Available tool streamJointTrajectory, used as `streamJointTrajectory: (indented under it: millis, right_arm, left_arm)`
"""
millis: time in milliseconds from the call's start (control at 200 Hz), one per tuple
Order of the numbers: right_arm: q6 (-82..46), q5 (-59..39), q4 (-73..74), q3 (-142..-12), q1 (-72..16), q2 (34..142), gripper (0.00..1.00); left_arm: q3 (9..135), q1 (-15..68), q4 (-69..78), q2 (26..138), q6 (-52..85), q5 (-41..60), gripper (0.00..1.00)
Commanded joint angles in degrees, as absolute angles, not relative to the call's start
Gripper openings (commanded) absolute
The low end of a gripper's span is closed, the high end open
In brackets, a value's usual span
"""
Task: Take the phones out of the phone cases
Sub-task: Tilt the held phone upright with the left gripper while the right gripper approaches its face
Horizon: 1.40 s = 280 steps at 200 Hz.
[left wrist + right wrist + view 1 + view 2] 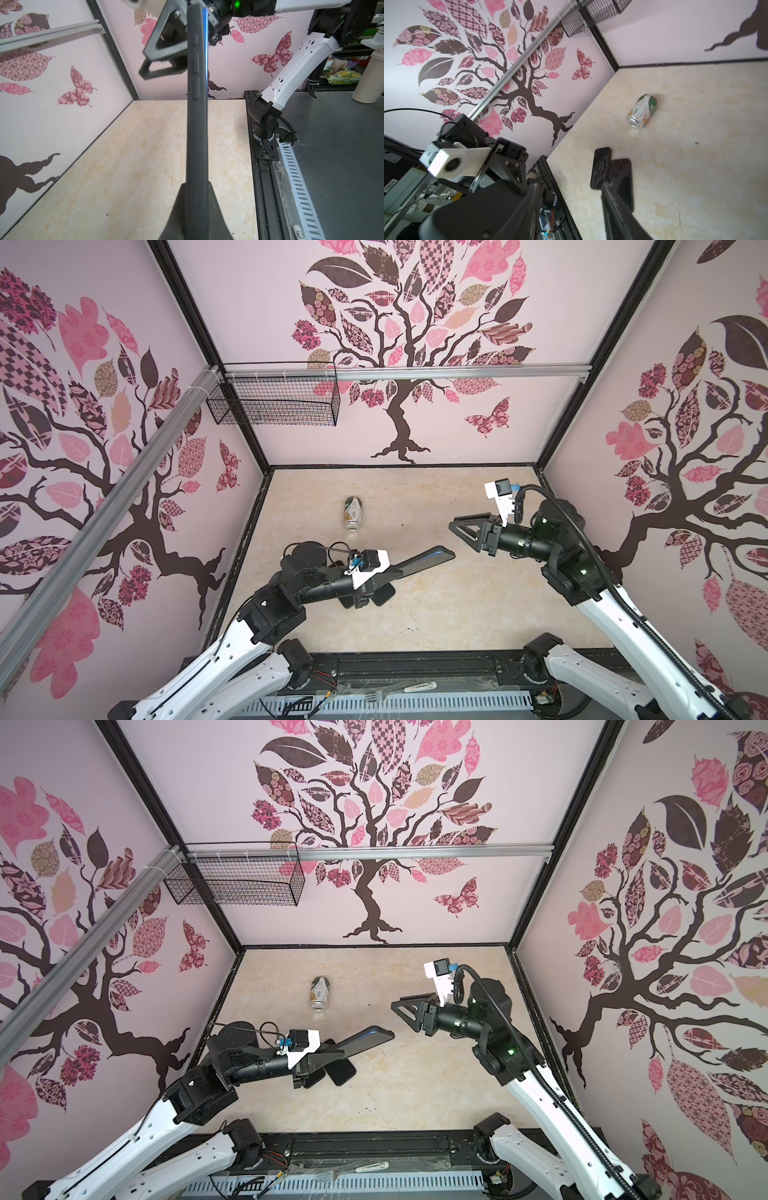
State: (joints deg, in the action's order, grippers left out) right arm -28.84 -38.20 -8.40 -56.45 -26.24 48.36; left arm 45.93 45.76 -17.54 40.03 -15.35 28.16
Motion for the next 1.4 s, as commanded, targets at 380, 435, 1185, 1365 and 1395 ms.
streamJointTrajectory:
  millis: [380,435,1185,1365,1395]
  right_arm:
    - [-31.88,-44.14,27.13,-42.30,-27.33,41.66,0.71]
    - [-32.02,-44.23,29.26,-41.88,-29.02,42.71,0.72]
    - [-24.63,-47.79,37.98,-41.79,-42.07,53.12,0.64]
    - [-24.72,-47.80,40.58,-41.77,-42.55,53.63,0.54]
    - [-24.65,-48.02,40.77,-41.82,-42.57,53.77,0.52]
  left_arm:
    - [32.48,46.75,28.04,38.65,18.77,19.89,0.00]
    - [32.67,47.48,29.53,39.22,19.55,19.70,0.00]
    - [34.41,50.89,41.30,44.56,27.27,20.39,0.00]
    - [35.07,51.75,41.84,45.52,27.99,20.74,0.00]
    - [35.14,51.77,41.84,45.48,27.93,20.74,0.00]
